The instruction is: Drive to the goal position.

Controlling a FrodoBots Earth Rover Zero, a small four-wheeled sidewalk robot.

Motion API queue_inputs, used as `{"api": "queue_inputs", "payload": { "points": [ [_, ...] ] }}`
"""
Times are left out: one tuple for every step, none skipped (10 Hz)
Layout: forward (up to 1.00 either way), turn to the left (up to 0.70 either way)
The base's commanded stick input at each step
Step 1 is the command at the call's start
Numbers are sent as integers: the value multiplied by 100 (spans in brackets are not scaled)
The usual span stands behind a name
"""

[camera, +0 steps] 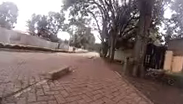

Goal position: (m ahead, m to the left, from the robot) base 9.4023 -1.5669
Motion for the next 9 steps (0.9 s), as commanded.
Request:
{"api": "queue_inputs", "payload": {
  "points": [
    [50,0],
    [50,0],
    [50,0],
    [50,0],
    [50,0],
    [50,0],
    [50,0],
    [50,0],
    [50,0]
  ]
}}
